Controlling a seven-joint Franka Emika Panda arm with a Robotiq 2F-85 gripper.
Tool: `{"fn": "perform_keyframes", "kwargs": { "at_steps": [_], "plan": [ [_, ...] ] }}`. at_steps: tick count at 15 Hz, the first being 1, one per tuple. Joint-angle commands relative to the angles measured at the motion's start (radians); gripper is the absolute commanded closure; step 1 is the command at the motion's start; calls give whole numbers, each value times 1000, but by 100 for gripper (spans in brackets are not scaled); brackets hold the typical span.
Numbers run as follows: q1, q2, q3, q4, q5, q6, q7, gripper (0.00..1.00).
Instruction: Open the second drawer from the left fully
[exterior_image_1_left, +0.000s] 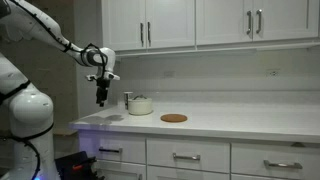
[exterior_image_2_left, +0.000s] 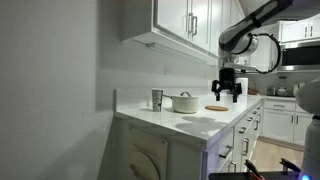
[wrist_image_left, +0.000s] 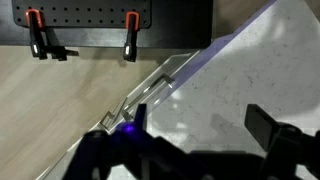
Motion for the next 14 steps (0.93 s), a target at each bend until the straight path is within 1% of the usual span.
{"fn": "perform_keyframes", "kwargs": {
  "at_steps": [1,11,14],
  "plan": [
    [-4,0,3,1,1,-2,-2,0],
    [-4,0,3,1,1,-2,-2,0],
    [-32,26,-5,9,-18,12,9,0]
  ]
}}
